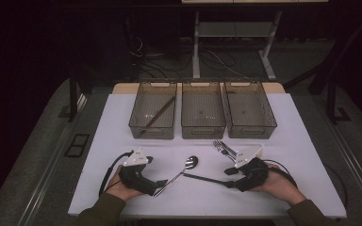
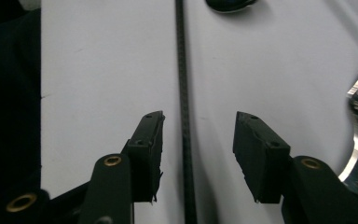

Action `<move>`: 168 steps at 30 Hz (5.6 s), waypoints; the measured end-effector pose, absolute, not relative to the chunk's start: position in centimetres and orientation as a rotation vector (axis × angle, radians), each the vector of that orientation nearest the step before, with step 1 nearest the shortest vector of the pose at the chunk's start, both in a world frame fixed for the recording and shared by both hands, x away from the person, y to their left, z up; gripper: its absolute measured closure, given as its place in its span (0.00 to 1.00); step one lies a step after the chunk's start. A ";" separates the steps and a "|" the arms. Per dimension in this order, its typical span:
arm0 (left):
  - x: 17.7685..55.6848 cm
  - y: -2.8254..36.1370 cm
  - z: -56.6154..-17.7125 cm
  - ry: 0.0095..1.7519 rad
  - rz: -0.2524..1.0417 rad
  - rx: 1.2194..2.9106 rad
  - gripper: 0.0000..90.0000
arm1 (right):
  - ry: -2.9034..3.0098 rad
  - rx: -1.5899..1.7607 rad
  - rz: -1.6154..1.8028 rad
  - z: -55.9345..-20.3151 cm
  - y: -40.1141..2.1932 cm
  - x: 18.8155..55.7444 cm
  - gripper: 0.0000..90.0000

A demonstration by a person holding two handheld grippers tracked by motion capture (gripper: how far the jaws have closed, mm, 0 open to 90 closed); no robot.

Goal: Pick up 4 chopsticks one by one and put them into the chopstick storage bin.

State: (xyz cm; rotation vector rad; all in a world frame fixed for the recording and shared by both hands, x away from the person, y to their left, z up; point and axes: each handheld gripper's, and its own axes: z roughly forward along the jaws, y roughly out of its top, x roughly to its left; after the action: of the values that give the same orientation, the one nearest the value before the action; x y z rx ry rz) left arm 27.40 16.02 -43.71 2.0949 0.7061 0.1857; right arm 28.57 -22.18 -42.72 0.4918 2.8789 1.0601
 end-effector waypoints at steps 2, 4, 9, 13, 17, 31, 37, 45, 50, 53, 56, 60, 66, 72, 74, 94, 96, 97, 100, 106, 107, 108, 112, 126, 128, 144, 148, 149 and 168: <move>27.4 16.0 -43.7 0.707 0.185 2.096 0.00 | 2.852 0.531 1.073 -42.5 -22.8 28.5 0.67; 27.4 16.0 -43.7 0.707 0.184 2.098 0.00 | 2.831 0.555 1.070 -42.3 -23.4 28.6 0.77; 27.4 16.0 -43.7 0.706 0.185 2.098 0.00 | 2.852 0.536 1.027 -42.5 -23.9 28.9 0.96; 27.4 16.0 -43.7 0.706 0.185 2.098 0.00 | 2.890 0.490 0.998 -42.9 -23.3 28.6 0.99; 27.4 16.0 -43.7 0.705 0.184 2.098 0.00 | 2.911 0.457 0.992 -43.0 -22.9 28.4 1.00; 27.4 16.0 -43.7 0.704 0.184 2.102 0.00 | 2.927 0.433 0.997 -43.3 -22.5 28.2 0.92; 27.4 16.0 -43.7 0.704 0.183 2.102 0.00 | 2.934 0.414 0.975 -43.7 -22.2 28.2 0.91; 27.4 15.9 -43.8 0.704 0.182 2.104 0.00 | 2.916 0.333 0.937 -43.9 -21.9 27.9 0.93; 27.4 15.9 -43.8 0.703 0.181 2.105 0.00 | 2.912 0.322 0.933 -43.9 -21.9 27.9 0.95; 27.4 15.9 -43.8 0.701 0.181 2.107 0.00 | 2.911 0.324 0.933 -43.8 -21.9 27.9 0.95; 27.4 15.9 -43.8 0.701 0.180 2.105 0.00 | 2.916 0.326 0.943 -43.8 -22.0 27.9 0.95; 27.4 15.9 -43.8 0.700 0.180 2.105 0.00 | 2.909 0.319 0.967 -43.6 -22.2 28.1 0.95; 27.4 15.9 -43.8 0.697 0.180 2.109 0.00 | 2.904 0.358 0.998 -43.1 -22.6 28.1 0.96; 27.4 15.9 -43.8 0.696 0.179 2.109 0.00 | 2.879 0.351 1.044 -42.7 -23.1 28.3 0.96; 27.4 15.9 -43.8 0.697 0.179 2.108 0.00 | 2.877 0.386 1.071 -42.5 -23.3 28.3 0.95; 26.6 16.3 -43.7 0.675 0.183 2.064 0.00 | 2.818 0.448 1.212 -41.2 -24.6 28.4 0.95; 26.5 16.4 -43.6 0.674 0.178 2.042 0.00 | 2.817 0.477 1.237 -41.0 -24.7 28.4 0.95; 26.4 16.5 -43.6 0.669 0.187 2.044 0.00 | 2.814 0.481 1.240 -41.0 -24.8 28.4 0.95; 26.5 16.4 -43.7 0.647 0.201 2.035 0.00 | 2.806 0.509 1.239 -40.9 -24.9 28.5 0.95; 26.8 16.2 -44.0 0.618 0.216 2.060 0.00 | 2.783 0.572 1.247 -40.7 -24.9 28.9 0.95; 27.0 16.2 -44.0 0.622 0.215 2.066 0.00 | 2.778 0.577 1.254 -40.7 -24.9 29.1 0.95; 27.1 16.2 -44.0 0.633 0.212 2.066 0.00 | 2.775 0.591 1.258 -40.7 -24.9 29.1 0.95; 27.4 16.3 -44.1 0.661 0.213 2.074 0.00 | 2.752 0.624 1.251 -40.4 -24.8 29.6 0.95; 27.2 16.2 -43.9 0.677 0.192 2.060 0.00 | 2.670 0.758 1.275 -39.5 -24.0 31.0 0.95; 27.2 16.2 -43.8 0.678 0.190 2.057 0.00 | 2.659 0.768 1.265 -39.4 -23.7 31.2 0.95; 27.2 16.2 -43.8 0.670 0.181 2.056 0.00 | 2.612 0.841 1.287 -38.5 -22.1 33.0 0.95; 27.2 16.2 -43.8 0.673 0.180 2.057 0.00 | 2.594 0.852 1.291 -38.2 -21.9 33.4 0.95; 27.2 16.2 -43.8 0.672 0.179 2.057 0.00 | 2.590 0.860 1.293 -38.1 -21.9 33.5 0.95; 27.1 16.0 -43.9 0.662 0.182 2.062 0.00 | 2.565 0.941 1.245 -37.4 -20.1 36.0 0.95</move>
State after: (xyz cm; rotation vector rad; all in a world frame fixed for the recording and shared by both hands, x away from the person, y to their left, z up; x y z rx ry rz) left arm 27.13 16.04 -43.86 2.0618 0.6620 0.1817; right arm 36.04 -20.05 -37.45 0.9411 2.5653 1.2453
